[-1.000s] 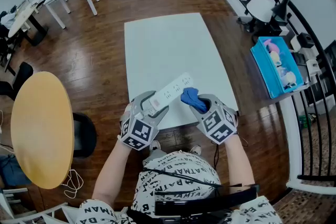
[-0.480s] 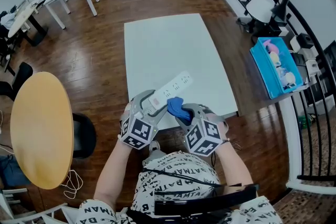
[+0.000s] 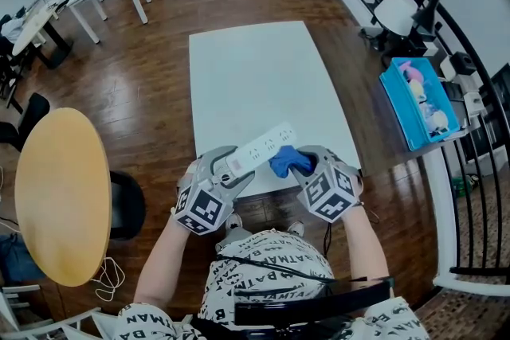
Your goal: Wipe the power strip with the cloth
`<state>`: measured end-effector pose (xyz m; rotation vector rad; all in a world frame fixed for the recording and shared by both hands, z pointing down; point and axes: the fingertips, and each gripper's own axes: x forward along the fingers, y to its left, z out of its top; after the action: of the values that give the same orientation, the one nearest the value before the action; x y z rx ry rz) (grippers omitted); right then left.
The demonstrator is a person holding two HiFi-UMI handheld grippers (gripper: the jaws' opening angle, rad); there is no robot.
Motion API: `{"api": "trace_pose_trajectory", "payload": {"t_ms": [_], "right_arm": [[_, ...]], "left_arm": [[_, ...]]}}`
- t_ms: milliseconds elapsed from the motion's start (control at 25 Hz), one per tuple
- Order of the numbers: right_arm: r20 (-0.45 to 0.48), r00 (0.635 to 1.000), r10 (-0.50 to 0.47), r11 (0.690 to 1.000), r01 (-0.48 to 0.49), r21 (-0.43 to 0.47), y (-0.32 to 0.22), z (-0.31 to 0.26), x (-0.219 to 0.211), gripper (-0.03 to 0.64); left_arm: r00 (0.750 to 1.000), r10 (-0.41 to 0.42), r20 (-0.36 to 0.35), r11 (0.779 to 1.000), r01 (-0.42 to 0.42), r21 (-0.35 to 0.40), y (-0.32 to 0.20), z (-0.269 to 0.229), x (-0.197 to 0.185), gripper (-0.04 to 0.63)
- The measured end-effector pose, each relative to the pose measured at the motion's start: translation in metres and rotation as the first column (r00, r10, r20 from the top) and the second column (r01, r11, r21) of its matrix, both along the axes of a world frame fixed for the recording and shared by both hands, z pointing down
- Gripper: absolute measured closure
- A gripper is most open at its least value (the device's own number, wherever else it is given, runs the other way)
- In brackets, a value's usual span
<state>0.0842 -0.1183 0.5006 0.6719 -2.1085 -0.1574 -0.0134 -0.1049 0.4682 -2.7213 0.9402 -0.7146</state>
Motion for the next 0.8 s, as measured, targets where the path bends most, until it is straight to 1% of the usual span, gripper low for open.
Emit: {"api": "trace_pose_trajectory", "payload": {"t_ms": [320,520,600,720,800], "right_arm": [[-0.081,0.994,0.073,0.997,-0.071,0.031,-0.024,0.002,0.04,0.497],[-0.121,0.99,0.078,0.995,-0.071,0.066,-0.033,-0.001,0.047,0.497],[-0.119,0.989,0.083,0.994,-0.074,0.075,-0.035,-0.003,0.049,0.497],[-0.099,0.991,0.087,0.994,-0.079,0.075,-0.039,-0.007,0.053,0.497],[-0.085,0.99,0.114,0.991,-0.107,0.081,-0.044,-0.011,0.061,0.497]], "left_arm": [[0.999,0.051,0.011,0.998,-0.051,0.024,0.012,-0.01,-0.001,0.316],[0.995,0.091,0.036,0.995,-0.092,0.03,0.021,-0.011,0.004,0.316],[0.992,0.118,0.049,0.992,-0.119,0.033,0.027,-0.011,0.006,0.316],[0.99,0.136,0.047,0.99,-0.137,0.035,0.032,-0.011,0.006,0.316],[0.988,0.143,0.05,0.989,-0.145,0.033,0.032,-0.011,0.005,0.316]]}}
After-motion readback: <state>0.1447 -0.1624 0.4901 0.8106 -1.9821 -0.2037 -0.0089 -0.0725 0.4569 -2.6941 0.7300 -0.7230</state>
